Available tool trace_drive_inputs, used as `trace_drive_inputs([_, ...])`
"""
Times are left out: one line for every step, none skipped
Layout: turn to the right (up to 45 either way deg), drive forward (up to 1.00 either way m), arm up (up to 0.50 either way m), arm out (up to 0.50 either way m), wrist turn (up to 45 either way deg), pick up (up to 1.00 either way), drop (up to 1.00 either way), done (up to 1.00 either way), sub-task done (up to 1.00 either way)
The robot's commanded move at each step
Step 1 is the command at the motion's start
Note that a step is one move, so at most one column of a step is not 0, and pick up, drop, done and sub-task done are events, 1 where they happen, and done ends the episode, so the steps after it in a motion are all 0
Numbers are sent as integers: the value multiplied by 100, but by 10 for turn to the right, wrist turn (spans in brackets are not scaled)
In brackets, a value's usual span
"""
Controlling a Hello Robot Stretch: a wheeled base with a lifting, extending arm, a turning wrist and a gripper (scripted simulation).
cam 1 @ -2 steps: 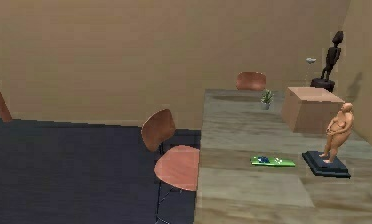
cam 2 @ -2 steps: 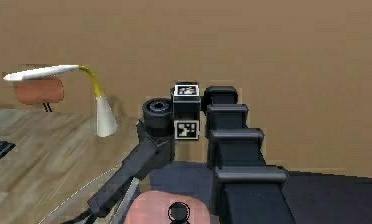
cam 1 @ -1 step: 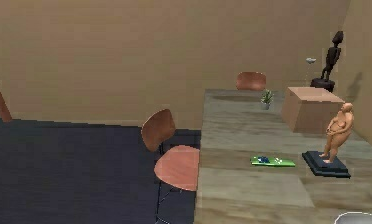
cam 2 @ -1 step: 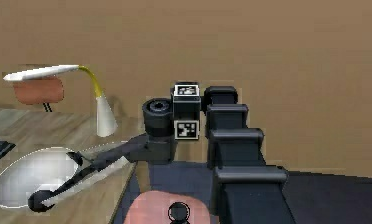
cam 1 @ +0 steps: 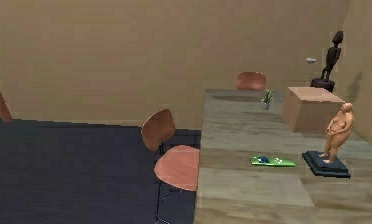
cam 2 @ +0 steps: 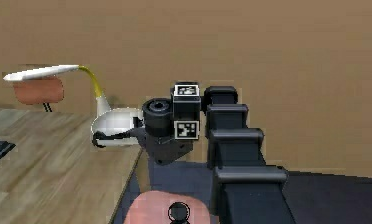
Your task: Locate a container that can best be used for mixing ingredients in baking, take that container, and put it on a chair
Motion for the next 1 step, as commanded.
trace_drive_inputs([0, 0, 0, 0, 300, 0, 0, 0, 0])
